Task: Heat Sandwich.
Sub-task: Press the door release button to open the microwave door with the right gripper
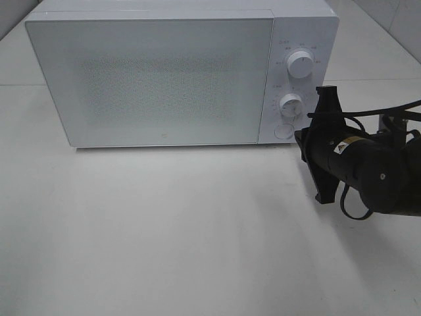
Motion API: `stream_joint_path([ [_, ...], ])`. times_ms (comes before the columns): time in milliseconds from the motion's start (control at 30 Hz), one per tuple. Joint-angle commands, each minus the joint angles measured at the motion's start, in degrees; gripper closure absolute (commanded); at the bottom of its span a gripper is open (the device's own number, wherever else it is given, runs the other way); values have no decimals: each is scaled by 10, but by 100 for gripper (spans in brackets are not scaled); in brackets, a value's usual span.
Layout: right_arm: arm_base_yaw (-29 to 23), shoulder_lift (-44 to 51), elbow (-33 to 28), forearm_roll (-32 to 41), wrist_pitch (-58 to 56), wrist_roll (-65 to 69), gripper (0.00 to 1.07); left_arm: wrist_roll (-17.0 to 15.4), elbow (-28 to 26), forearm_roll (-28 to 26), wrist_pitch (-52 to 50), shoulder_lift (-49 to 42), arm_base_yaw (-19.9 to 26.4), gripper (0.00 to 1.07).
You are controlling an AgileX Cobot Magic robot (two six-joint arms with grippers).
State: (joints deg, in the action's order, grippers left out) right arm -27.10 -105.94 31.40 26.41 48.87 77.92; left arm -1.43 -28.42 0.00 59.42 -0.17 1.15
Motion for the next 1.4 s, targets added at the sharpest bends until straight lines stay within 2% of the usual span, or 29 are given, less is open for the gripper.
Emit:
stream_joint_path([
  [33, 4, -16, 23, -10, -2, 0, 107, -2, 1, -7, -5, -13, 2, 5],
  [400, 16, -84, 91, -5, -13, 0, 107, -2, 1, -7, -5, -13, 2, 5],
  [833, 31, -124, 132, -9, -35, 9, 107, -2, 1, -7, -5, -13, 2, 5],
  [1200, 31, -136, 159, -7, 32, 13, 107, -2, 1, -7, -5, -13, 2, 5],
  [1400, 49, -136, 175, -9, 81, 3, 107, -2, 1, -7, -5, -13, 2, 5],
])
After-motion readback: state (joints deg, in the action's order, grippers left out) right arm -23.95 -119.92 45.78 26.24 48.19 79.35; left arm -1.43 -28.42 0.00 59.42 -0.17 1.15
